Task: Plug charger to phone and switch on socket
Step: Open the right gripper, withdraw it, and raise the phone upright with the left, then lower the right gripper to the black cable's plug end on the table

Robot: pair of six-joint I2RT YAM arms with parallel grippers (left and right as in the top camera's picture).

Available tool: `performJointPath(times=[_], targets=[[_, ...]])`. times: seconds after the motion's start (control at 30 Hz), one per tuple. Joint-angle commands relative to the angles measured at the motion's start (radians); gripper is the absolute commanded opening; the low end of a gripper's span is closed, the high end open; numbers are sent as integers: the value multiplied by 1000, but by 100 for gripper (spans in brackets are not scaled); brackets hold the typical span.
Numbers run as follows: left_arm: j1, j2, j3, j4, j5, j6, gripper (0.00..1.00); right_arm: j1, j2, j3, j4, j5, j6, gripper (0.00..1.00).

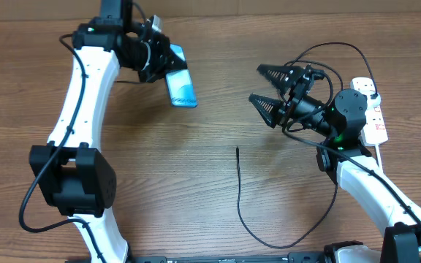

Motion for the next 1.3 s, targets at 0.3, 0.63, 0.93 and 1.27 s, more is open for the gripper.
performJointPath(times=[0.3,0.63,0.93,1.27], targets=[[26,8,9,-84,360,588,4,17,-10,70,-263,-71,-550,99],[36,8,9,3,537,589,4,24,-10,275,-885,132,-837,99],[38,8,9,58,613,588,4,136,-10,415,-1280,525,-940,100],[38,8,9,58,613,588,4,371,121,415,-1427,775,-941,100]])
